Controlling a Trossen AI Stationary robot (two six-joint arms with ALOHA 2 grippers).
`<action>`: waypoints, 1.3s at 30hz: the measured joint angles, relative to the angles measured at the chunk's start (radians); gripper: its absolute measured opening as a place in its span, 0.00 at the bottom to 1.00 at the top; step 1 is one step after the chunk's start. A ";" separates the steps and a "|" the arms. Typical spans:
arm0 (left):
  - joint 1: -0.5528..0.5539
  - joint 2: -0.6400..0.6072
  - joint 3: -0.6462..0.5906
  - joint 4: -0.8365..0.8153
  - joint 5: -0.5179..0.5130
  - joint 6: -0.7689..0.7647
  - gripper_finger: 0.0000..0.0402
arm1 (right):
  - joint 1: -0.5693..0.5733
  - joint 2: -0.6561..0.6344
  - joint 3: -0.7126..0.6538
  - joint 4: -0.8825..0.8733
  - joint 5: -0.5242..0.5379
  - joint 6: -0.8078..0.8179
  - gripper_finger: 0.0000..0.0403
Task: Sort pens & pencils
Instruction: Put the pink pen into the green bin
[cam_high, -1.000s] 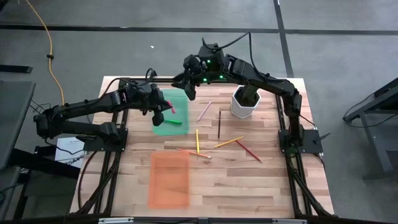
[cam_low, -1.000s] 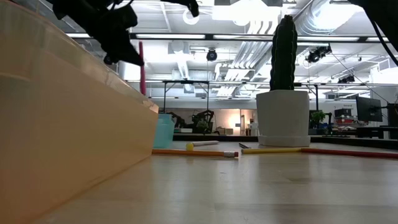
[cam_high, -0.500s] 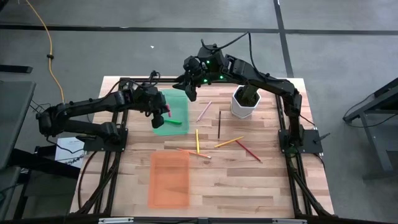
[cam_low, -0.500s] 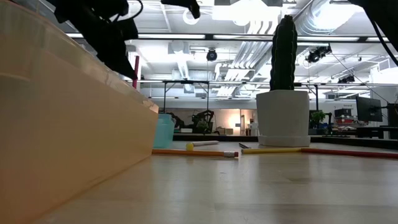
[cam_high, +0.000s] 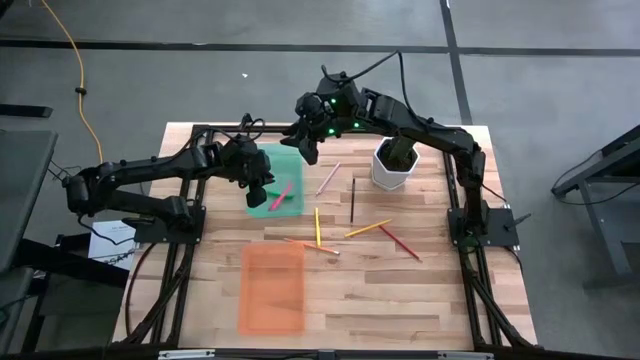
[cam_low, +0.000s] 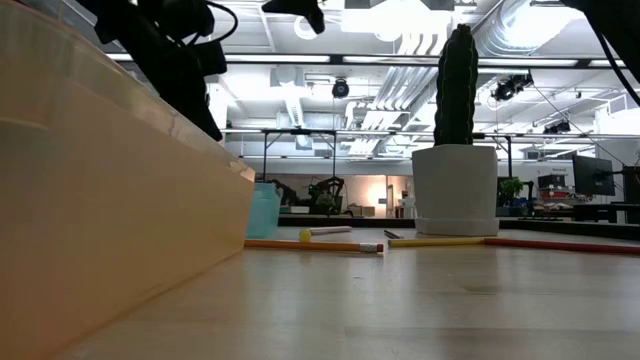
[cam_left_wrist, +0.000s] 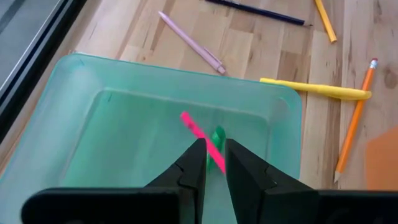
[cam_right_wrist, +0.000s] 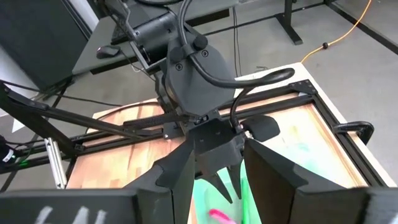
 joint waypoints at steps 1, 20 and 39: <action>0.000 0.000 0.000 0.000 0.000 0.000 0.12 | 0.000 0.000 0.000 -0.003 0.000 -0.003 0.32; 0.000 -0.170 0.000 0.153 0.057 -0.085 0.12 | 0.040 0.000 0.000 -0.335 0.077 -0.099 0.32; -0.002 -0.270 0.000 0.157 0.084 -0.152 0.12 | 0.129 0.043 -0.134 -0.474 0.134 -0.144 0.32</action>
